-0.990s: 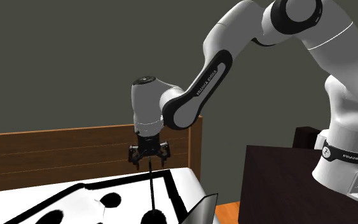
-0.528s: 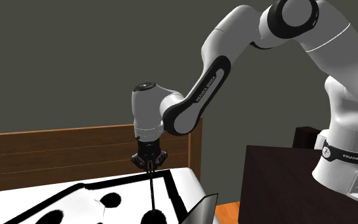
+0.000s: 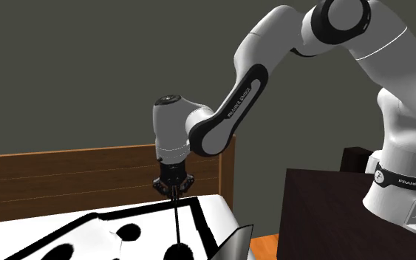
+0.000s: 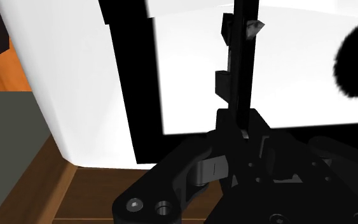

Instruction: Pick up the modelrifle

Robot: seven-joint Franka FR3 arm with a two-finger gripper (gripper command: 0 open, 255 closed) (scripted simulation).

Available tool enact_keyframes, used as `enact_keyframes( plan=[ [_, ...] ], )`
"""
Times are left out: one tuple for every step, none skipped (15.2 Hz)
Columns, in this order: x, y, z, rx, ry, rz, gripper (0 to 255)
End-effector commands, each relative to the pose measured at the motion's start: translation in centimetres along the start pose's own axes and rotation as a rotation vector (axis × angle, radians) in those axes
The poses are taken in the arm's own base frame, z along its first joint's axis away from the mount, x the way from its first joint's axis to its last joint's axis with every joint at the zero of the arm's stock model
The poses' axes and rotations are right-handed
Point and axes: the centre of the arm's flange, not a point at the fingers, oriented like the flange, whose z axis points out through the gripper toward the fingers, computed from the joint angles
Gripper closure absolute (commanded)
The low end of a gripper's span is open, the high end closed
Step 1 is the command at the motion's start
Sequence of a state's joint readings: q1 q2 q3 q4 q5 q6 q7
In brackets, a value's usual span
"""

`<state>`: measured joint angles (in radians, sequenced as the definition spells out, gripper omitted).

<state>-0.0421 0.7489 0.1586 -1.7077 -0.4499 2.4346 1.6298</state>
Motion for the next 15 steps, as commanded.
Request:
enact_keyframes(
  plan=[
    [0.1,0.0,-0.8,0.0,0.0,0.0,255],
    [0.2,0.0,-1.3,0.0,0.0,0.0,255],
    [0.3,0.0,-1.8,0.0,0.0,0.0,255],
    [0.4,0.0,-2.3,0.0,0.0,0.0,255],
    [0.5,0.1,-2.9,0.0,0.0,0.0,255],
    [0.6,0.1,-3.4,0.0,0.0,0.0,255],
    [0.7,0.1,-3.9,0.0,0.0,0.0,255],
    [0.8,0.1,-4.4,0.0,0.0,0.0,255],
    [0.9,0.1,-4.9,0.0,0.0,0.0,255],
    [1.0,0.1,-5.5,0.0,0.0,0.0,255],
    [1.1,0.1,-6.0,0.0,0.0,0.0,255],
    [1.2,0.1,-6.5,0.0,0.0,0.0,255],
    [1.3,0.1,-7.0,0.0,0.0,0.0,255],
    [1.4,0.1,-7.5,0.0,0.0,0.0,255],
    [1.4,0.1,-7.6,0.0,0.0,0.0,255]
  ],
)
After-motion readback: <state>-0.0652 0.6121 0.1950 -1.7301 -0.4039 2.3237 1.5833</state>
